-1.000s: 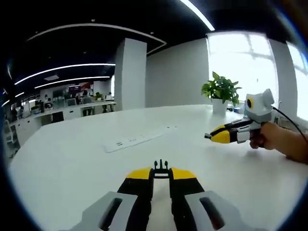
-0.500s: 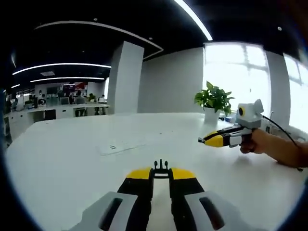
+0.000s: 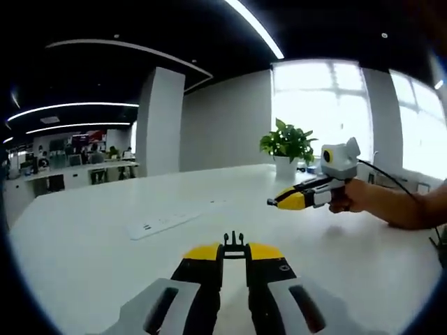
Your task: Snap the two parts of the plastic buckle together until the buckle closes and remains connected.
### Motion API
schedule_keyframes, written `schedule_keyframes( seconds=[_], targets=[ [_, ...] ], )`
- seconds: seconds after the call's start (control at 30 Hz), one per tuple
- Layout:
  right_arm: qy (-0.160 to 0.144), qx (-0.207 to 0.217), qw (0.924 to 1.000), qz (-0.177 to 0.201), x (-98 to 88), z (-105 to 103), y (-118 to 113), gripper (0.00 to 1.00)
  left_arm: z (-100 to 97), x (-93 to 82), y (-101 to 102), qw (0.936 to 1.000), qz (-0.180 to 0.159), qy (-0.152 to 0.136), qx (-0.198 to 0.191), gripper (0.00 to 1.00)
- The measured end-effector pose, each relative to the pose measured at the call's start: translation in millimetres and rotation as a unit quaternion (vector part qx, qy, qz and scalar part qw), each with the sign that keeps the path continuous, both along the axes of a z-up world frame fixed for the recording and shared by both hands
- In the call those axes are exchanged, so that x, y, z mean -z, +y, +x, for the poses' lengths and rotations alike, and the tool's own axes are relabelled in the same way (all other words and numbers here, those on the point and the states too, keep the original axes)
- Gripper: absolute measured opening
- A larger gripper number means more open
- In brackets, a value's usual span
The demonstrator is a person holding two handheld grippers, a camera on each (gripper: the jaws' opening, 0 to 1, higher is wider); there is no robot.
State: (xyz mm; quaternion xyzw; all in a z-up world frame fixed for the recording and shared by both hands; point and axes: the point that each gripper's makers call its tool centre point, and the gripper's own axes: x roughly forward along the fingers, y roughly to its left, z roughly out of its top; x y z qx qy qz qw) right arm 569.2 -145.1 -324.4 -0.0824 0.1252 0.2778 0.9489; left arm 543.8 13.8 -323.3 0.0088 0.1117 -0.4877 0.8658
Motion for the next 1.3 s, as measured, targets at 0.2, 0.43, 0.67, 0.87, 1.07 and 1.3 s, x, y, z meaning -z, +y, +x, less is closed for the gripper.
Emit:
schedule_keyframes(
  seconds=[0.2, 0.43, 0.67, 0.87, 1.07, 1.3],
  targets=[
    [-0.005, -0.018, 0.9998, -0.01, -7.6, -7.0, 2.7, 0.08, -4.6, -9.1, 0.8, 0.9998, 0.003, -0.013, 0.012, 0.11],
    [-0.007, -0.046, 0.9989, -0.004, -12.6, -16.3, 12.6, 0.08, -14.8, -3.6, -3.4, 0.9987, 0.013, 0.002, 0.05, 0.11],
    [-0.002, -0.059, 0.9982, -0.015, -12.1, -21.5, 14.1, 0.08, -13.6, -7.9, 3.9, 0.9988, -0.004, 0.027, 0.04, 0.11],
    [-0.002, -0.072, 0.9973, -0.016, -13.1, -26.5, 14.6, 0.08, -15.3, -7.7, 9.7, 0.9989, 0.012, 0.015, 0.043, 0.1],
    [0.015, -0.134, 0.9906, -0.023, -10.8, -49.3, 31.5, 0.08, -27.8, -10.1, 8.5, 0.9969, 0.008, 0.026, 0.074, 0.1],
    [0.018, -0.141, 0.9895, -0.025, -8.6, -52.0, 33.0, 0.08, -36.3, -5.3, 6.7, 0.9948, 0.019, 0.03, 0.096, 0.11]
  ],
)
